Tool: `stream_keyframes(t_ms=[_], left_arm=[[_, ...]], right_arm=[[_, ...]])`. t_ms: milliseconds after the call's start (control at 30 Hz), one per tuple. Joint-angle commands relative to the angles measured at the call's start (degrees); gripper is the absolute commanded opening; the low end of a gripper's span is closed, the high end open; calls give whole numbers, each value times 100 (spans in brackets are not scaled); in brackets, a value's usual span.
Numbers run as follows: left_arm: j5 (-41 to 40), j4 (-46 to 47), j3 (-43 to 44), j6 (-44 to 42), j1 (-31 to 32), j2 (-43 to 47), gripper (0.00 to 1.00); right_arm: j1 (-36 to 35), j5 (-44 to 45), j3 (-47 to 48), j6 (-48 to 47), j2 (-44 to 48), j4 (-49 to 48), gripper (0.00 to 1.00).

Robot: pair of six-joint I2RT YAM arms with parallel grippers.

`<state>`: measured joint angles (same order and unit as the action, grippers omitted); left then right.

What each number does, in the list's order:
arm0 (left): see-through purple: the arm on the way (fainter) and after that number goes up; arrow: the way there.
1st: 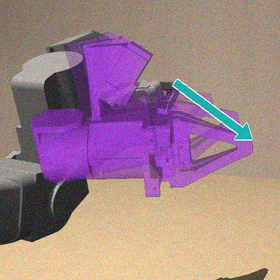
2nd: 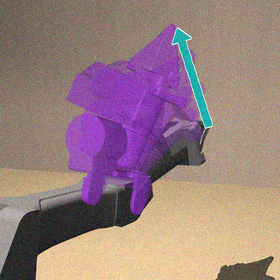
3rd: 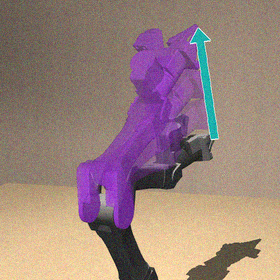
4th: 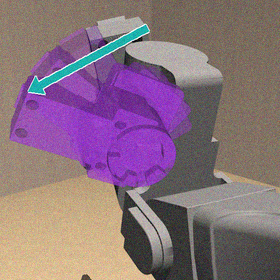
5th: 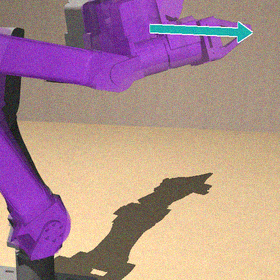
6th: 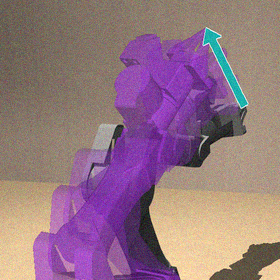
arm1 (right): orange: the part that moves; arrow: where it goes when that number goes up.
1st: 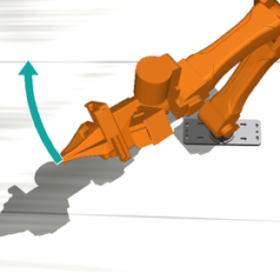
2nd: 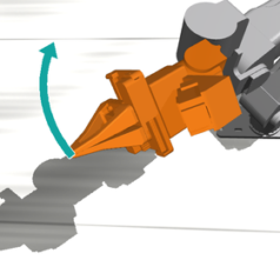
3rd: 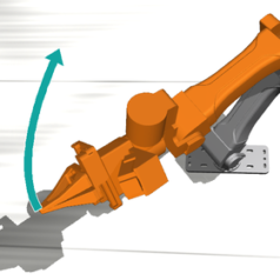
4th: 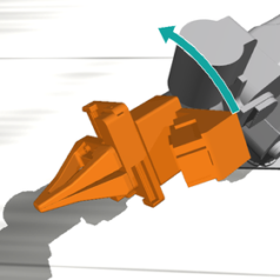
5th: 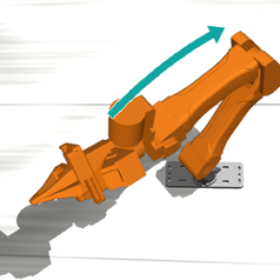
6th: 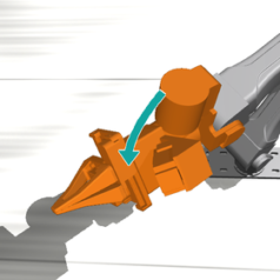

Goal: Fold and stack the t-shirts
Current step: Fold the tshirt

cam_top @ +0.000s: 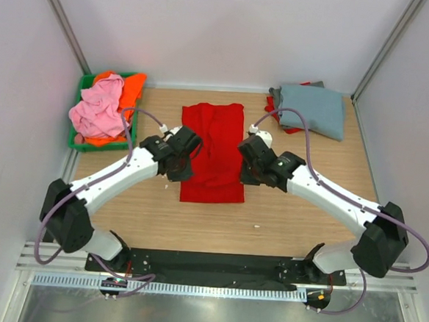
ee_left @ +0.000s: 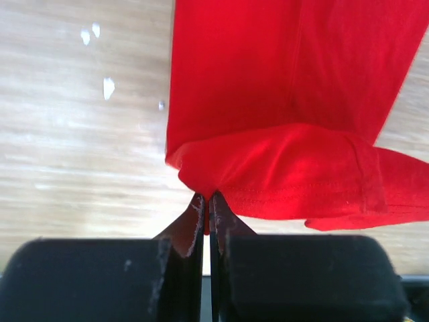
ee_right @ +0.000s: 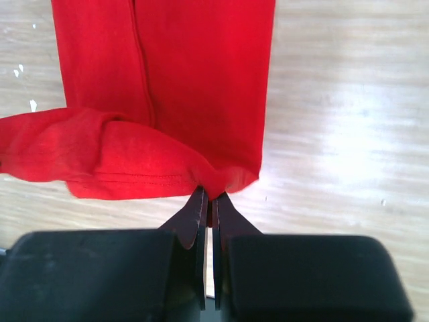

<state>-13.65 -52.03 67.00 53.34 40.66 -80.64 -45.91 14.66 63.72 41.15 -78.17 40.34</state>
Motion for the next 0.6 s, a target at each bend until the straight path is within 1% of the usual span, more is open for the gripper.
stream_keyframes(t_ms=[0,133,333,433,567], left_arm=[[11,9,610,-719,-190,-434,0],[90,17,1016,-974,-401,-1074,0],[99,-70,1631,-1291,-761,-1744,0],[152,-114,1956,-1458,-928,-2130,0],[187,-246,2448,-1590,-1139,-2640,0]], right_arm=[[222,-190,587,-677,-320,-149,1],[512,-410,817,-889,-839,-201,1],[1005,-735,1124,-1161,-1436,-351,1],[1216,-859,1370,-1319,-1727,-404,1],[1470,-1200,1975,-1495,-2368,-369,1]])
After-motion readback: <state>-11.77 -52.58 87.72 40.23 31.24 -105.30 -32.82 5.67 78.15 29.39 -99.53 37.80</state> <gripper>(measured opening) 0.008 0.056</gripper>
